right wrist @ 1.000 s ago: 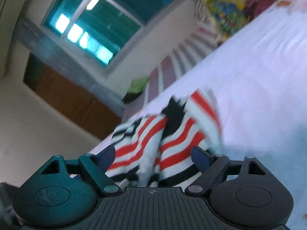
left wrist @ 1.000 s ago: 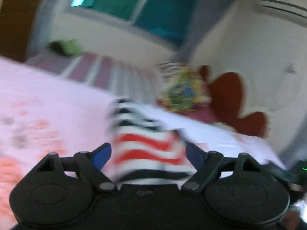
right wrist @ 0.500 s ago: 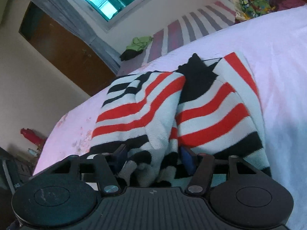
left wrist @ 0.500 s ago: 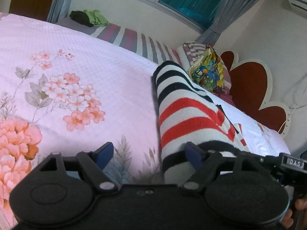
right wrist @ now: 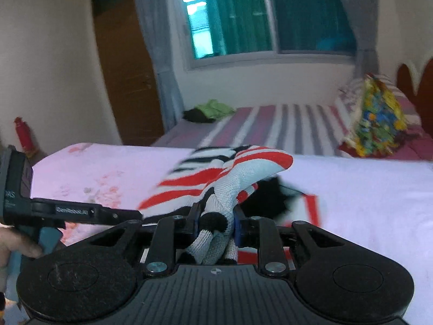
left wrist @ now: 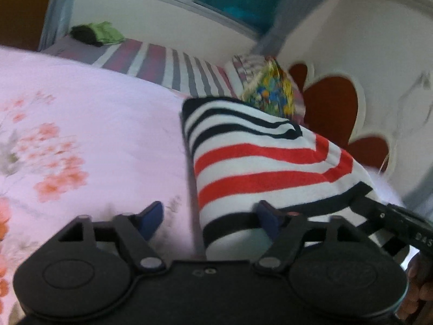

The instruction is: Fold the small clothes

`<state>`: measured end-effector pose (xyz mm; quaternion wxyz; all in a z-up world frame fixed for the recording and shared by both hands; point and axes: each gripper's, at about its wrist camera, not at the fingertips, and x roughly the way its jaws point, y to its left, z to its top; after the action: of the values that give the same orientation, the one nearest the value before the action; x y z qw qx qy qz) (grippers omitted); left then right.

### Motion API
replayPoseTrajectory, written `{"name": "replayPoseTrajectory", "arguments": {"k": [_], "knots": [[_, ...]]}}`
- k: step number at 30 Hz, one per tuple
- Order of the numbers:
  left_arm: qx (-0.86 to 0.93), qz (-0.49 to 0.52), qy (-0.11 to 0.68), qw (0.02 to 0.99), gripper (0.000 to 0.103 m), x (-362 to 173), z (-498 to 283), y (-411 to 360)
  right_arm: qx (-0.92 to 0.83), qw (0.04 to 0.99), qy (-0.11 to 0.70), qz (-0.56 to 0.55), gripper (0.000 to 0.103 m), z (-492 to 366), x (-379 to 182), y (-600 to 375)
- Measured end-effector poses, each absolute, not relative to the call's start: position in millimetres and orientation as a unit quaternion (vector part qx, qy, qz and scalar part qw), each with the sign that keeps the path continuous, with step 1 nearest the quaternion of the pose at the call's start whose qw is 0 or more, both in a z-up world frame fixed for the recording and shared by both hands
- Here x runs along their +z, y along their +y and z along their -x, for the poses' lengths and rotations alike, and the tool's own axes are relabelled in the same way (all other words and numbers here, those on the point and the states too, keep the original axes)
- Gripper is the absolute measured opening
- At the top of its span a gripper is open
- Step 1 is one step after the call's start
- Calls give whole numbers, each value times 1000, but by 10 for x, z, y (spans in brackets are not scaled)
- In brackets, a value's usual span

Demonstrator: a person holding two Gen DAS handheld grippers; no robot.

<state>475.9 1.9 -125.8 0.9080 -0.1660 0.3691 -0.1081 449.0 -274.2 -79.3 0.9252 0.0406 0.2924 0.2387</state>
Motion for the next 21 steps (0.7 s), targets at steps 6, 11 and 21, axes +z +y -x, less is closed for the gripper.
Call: {"name": "replayPoseTrajectory", "arguments": {"k": [6,11,21], "knots": [[-118,113,381,910,89,-1366,-4827,-362,199,906,353,-124,23,-4599,-1306,-3030],[-113,104,371,916,88,-1266,-4809,-311,187,917,333,-115,13,-4510,-1119,-3158],[-115,183,366,905,85,-1340,-4986,56,195,883,347,-247,61,-4880,-1026,-3486]]}}
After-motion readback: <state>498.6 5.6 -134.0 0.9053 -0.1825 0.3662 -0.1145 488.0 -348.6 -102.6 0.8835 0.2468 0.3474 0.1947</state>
